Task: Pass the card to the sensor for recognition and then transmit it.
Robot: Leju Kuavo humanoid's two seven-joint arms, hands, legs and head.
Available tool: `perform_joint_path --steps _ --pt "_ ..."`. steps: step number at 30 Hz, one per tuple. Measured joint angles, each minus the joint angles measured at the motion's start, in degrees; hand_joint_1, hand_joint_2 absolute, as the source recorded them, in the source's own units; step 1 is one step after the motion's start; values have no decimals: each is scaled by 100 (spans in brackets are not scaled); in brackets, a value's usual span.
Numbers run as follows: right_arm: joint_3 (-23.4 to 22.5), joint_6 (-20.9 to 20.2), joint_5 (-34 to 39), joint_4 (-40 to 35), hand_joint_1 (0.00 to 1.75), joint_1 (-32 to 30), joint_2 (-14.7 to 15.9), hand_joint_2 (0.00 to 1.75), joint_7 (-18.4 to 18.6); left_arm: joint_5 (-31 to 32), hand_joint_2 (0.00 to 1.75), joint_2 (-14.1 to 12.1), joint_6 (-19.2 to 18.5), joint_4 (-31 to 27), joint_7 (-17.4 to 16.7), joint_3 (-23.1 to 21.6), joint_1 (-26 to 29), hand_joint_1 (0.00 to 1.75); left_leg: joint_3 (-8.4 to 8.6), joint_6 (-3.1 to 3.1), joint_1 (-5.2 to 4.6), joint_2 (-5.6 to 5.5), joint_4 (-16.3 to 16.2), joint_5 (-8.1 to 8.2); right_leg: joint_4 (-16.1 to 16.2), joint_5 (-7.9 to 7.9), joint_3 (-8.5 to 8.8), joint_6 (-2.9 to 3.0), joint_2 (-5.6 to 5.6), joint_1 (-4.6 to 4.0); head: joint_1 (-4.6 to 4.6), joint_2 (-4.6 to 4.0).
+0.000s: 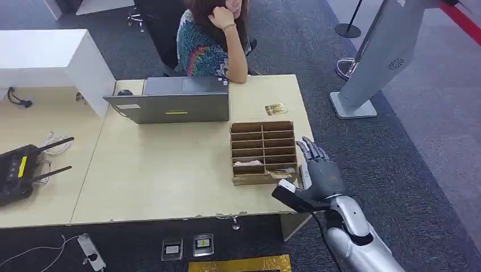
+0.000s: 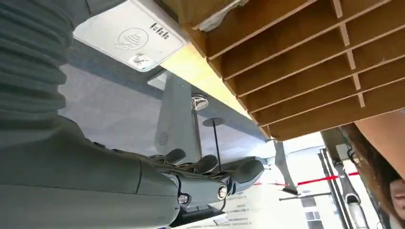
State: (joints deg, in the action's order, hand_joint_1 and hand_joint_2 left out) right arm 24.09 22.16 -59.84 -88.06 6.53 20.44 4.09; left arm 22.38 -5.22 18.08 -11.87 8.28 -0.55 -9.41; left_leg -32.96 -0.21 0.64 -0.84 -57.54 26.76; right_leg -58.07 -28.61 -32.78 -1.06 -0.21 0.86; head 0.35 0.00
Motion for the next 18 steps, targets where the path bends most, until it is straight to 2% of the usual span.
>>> perform_joint_path --steps 18 --pt "146 -334 87 144 0 -5 -319 175 -92 59 0 2 -87 2 -59 -46 -61 0 -1 0 0 0 0 0 -1 0 1 0 0 0 0 0"
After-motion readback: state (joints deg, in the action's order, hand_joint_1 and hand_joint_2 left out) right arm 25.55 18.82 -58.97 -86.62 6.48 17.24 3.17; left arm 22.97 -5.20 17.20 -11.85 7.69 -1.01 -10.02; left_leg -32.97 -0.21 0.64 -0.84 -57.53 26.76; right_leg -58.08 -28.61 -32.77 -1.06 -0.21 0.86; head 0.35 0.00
